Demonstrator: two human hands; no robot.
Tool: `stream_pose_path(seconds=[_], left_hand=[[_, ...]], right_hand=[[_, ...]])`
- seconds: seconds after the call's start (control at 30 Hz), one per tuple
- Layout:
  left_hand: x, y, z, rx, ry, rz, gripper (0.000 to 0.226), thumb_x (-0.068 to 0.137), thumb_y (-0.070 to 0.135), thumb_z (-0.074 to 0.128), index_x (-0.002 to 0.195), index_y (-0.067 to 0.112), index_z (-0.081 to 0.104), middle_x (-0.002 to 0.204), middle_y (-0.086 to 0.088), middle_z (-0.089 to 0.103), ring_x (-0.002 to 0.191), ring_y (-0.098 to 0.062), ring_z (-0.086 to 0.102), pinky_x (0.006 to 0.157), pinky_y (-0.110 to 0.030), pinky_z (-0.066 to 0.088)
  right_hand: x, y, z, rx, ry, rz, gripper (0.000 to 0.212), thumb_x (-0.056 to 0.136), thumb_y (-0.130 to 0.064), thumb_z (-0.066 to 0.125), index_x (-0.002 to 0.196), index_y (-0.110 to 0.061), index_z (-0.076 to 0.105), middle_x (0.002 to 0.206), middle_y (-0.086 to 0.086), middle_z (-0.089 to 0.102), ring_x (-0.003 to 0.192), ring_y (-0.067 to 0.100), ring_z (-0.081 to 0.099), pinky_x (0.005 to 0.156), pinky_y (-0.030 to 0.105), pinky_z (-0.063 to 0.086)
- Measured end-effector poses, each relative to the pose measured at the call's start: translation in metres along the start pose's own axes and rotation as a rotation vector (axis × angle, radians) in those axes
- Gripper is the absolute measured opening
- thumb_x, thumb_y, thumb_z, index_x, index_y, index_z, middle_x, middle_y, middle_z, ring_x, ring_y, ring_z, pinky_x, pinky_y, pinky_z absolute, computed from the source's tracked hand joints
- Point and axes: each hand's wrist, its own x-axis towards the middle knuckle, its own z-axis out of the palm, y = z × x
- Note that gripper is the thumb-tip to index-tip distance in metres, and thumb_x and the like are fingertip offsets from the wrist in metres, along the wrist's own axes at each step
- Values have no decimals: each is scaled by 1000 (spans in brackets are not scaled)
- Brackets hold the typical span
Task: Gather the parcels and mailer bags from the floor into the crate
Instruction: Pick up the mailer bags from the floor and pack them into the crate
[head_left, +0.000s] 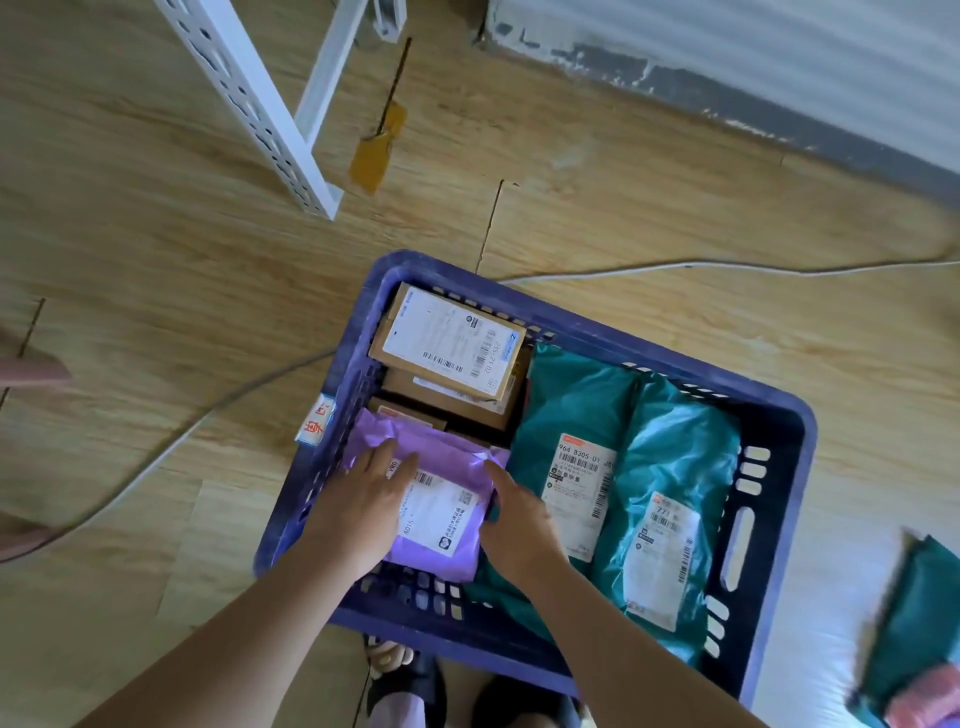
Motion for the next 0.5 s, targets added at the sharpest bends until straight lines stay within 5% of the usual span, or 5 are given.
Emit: stream_pose_path(seconds=[0.07,0.23,0.37,0.5], left_hand=[[-5,1,-9,33,-22,19,72,57,13,85,125,15,60,129,-14,58,107,-29,64,66,-37,58],[-16,12,-64,45,88,71,71,47,21,91,114,15,67,114,-12,64,92,-28,68,59,-33,57],[-27,31,-112,65,114,148,52,93,26,52,142,18,35,154,-8,19,136,-25,33,98,-35,41],[-44,45,-167,85,168,177,52,97,31,44,145,23,28,155,-3,12,139,-21,28,104,-31,36]], right_hand=[[-9,2,-9,-36,21,-26,72,87,-2,41,146,-38,22,112,2,55,93,20,55,71,28,45],[-44,-6,-46,-63,104,-60,56,90,-8,42,140,-34,36,129,1,57,113,21,56,87,29,47],[-71,-18,-72,-52,147,-98,45,89,-8,42,126,-30,54,121,0,62,106,21,59,86,27,48],[-113,-34,-111,-86,193,-154,39,89,-9,42,121,-24,59,119,1,64,108,23,59,91,30,49]])
